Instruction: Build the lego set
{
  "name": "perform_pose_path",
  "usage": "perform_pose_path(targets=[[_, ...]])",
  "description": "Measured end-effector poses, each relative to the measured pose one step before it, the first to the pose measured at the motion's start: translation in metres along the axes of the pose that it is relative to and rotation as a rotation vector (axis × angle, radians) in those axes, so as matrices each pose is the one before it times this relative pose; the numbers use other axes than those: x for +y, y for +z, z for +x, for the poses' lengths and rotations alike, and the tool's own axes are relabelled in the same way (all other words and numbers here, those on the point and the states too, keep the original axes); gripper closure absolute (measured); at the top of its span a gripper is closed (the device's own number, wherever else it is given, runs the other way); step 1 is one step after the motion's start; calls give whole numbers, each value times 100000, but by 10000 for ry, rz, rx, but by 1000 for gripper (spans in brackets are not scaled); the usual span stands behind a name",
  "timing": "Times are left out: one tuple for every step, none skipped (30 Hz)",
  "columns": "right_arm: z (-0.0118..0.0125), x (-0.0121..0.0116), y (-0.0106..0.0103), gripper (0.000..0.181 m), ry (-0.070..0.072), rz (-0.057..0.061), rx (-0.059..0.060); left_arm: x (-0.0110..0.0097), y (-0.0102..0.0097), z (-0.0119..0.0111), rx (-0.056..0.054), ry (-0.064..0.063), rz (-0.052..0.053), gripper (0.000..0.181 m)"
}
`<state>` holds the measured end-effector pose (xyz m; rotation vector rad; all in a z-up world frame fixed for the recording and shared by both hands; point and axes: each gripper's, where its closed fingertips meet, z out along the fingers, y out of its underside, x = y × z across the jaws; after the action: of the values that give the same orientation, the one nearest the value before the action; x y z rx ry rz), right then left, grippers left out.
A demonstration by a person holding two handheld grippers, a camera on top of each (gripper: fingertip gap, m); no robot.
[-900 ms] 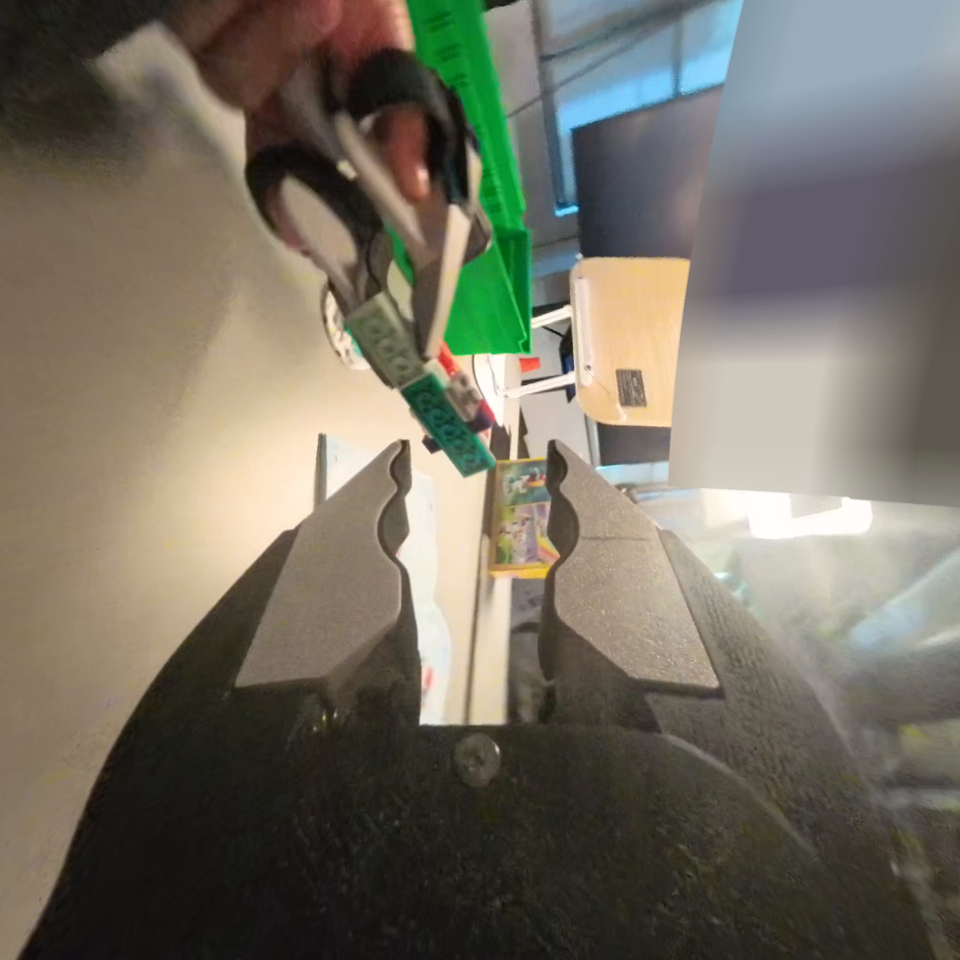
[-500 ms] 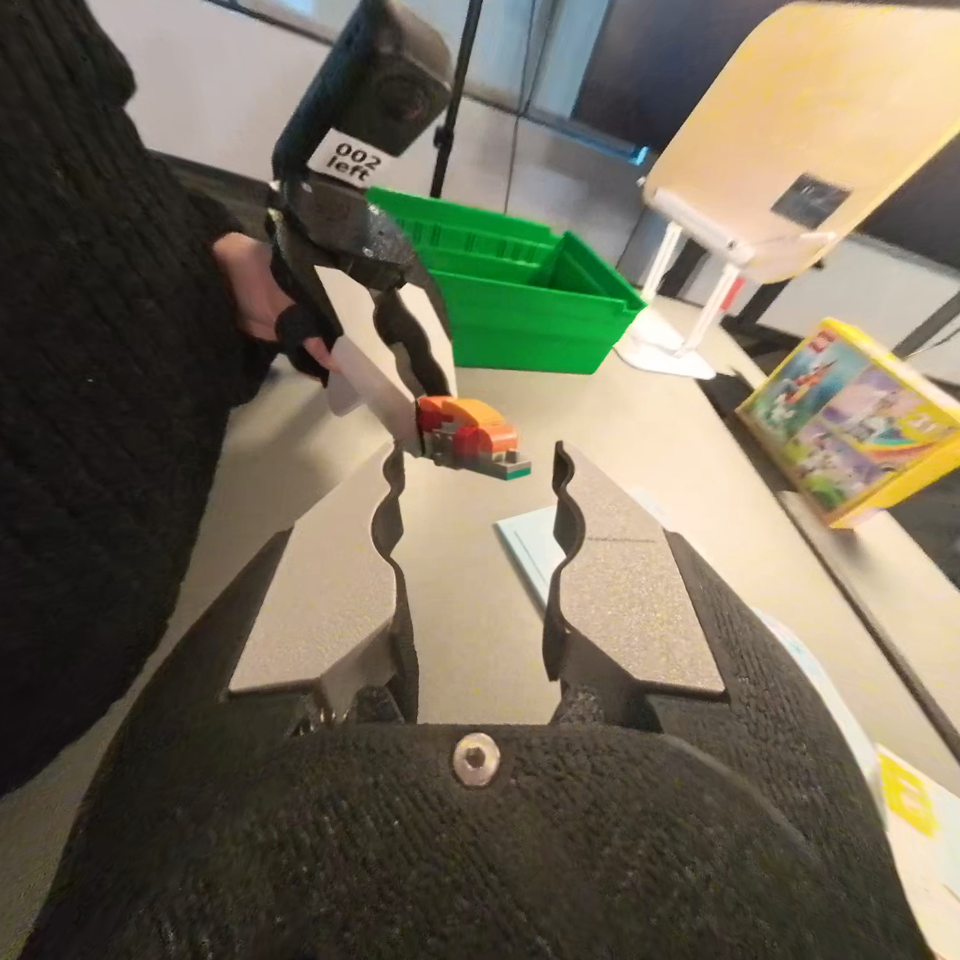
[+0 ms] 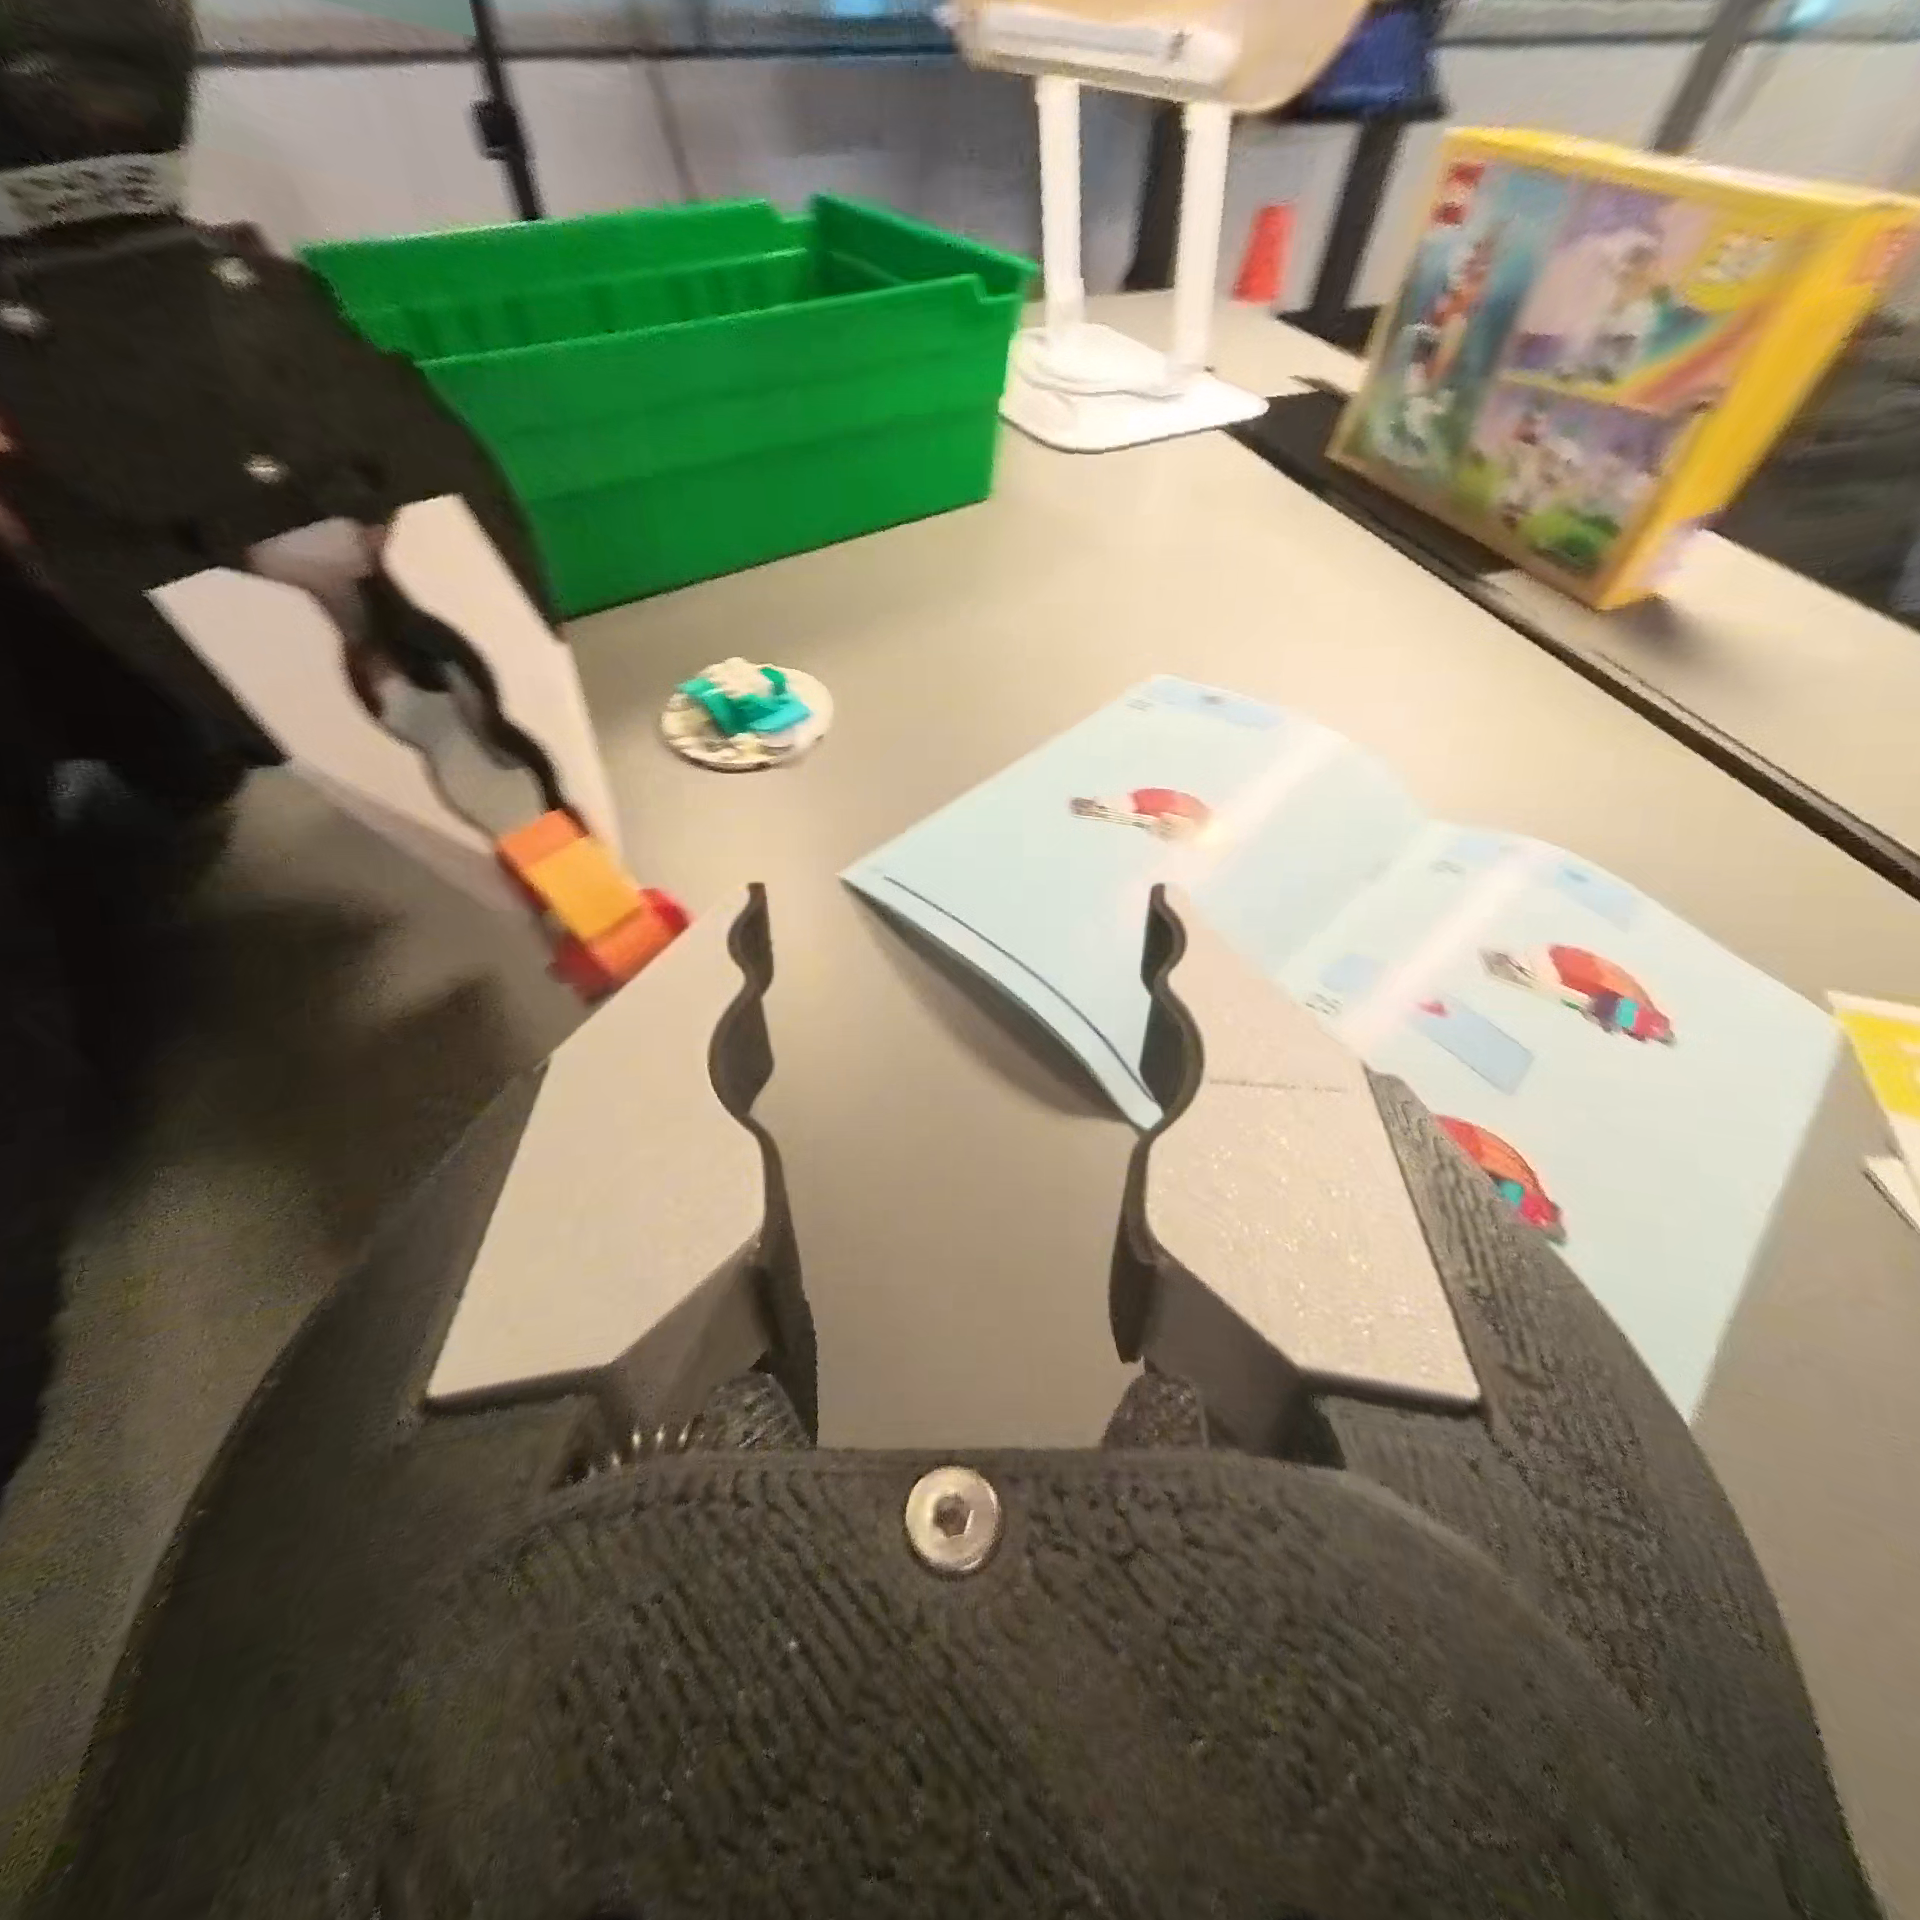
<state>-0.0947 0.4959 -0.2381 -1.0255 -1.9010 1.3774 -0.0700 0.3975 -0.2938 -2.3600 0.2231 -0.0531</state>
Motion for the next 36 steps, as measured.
perform_pose_path(targets=[[644,286,39,110,9,126,445,356,280,69,137,42,-258,167],[604,341,-27,110,-94,21,423,236,257,-9,78,83,-187,167],[433,506,-94,111,-204,-170,306,197,272,58,79,56,-164,166],[293,622,-112,111,-225,-266,190,121,147,62,73,38,-136,166],[154,608,-115,111,-99,-237,54,139,127,77,62,61,-135,166],[-60,519,-108,111,77,-141,-122,99,158,55,32,85,-110,167],[-128,401,-124,111,206,-73,-171,101,164,74,50,92,-136,166],[-77,256,-159,110,181,-14,-114,142,149,83,68,114,-159,167],[11,76,-165,110,72,45,-29,69,208,21,11,104,-150,167],[111,-31,-132,110,18,59,41,52,186,-39,-17,106,-95,167],[63,-137,-97,111,39,82,15,-22,101,-51,15,66,-40,166],[22,-174,-60,111,89,111,-18,-144,297,55,-7,-4,-13,166],[-7,-145,-50,111,119,118,-35,-53,105,-92,0,-4,-10,167],[-67,-90,-28,111,125,88,-72,-106,70,-2,18,40,15,166],[-95,-70,-41,111,136,63,-89,-69,43,-38,-20,104,7,166],[-117,-77,-20,111,136,51,-101,-48,19,-105,-53,109,-4,166],[-106,-93,-32,111,107,49,-81,-15,-10,-93,-29,33,-11,166],[-56,-100,-38,111,57,49,-45,-35,20,-18,46,-49,2,166],[-26,-42,-29,110,25,7,-20,-37,35,-78,44,-99,13,166],[19,-4,-37,110,-1,-14,4,7,-4,-107,16,-102,33,166],[24,5,-35,111,-24,-4,9,-20,17,-42,15,-97,48,166],[-19,28,-42,111,-25,-20,-16,-47,8,5,-12,-93,49,166],[-59,18,-49,110,-39,-11,-54,-172,-18,-178,-192,-121,130,158],[-181,-32,-60,110,-30,35,-136,-206,-129,-53,-76,-96,200,151],[-326,-67,-70,110,19,74,-248,-280,-130,121,58,-140,234,145],[-504,-70,-91,111,83,83,-382,-295,-166,163,90,-203,237,139],[-672,4,-85,111,156,35,-493,-125,-169,220,93,-166,223,135],[-721,83,-56,111,177,-36,-526,-164,-177,81,51,-192,183,131],[-696,145,-24,111,119,-77,-472,-112,-306,-56,-18,-164,188,127],[-778,269,56,112,48,-157,-484,-121,-360,-2,-16,-135,209,125],[-845,417,132,113,-24,-245,-478,-141,-448,0,-30,-142,239,123],[-816,524,235,115,-116,-311,-396,-120,-473,6,-14,-146,234,122],[-791,604,286,120,-244,-383,-321,-96,-521,34,-2,-143,220,122],[-428,389,285,122,-300,-268,-75,-64,-528,49,-4,-141,215,122],[82,-30,186,123,-186,-51,183,-70,-553,54,-9,-129,212,121],[405,-280,79,123,-90,106,281,-76,-558,82,-8,-98,225,121]])
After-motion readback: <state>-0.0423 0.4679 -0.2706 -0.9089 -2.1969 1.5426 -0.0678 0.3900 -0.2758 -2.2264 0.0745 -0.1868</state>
